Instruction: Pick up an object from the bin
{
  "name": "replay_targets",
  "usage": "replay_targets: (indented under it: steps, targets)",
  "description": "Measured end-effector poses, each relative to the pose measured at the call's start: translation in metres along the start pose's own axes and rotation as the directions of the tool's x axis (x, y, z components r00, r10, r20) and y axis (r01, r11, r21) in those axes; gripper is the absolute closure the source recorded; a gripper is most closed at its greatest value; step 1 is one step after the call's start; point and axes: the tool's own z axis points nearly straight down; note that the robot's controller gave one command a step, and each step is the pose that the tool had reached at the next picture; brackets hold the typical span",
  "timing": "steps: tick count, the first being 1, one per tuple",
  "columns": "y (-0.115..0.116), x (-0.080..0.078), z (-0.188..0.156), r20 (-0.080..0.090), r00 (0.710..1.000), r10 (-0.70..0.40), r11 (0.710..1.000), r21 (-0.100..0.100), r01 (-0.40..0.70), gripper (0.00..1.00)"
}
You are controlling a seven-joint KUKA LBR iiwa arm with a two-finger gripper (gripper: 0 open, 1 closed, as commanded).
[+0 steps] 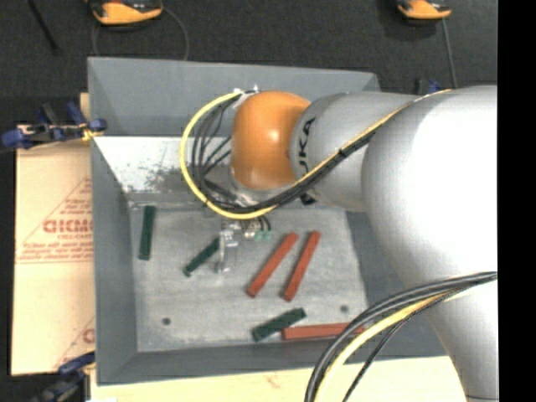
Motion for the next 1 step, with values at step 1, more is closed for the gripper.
replay_targets:
  steps: [1]
  targets:
    - [-0.0006,-0.0018,-0.0050,0.007,1.000,0.003,1.000,-0.001,-0.003,1.00]
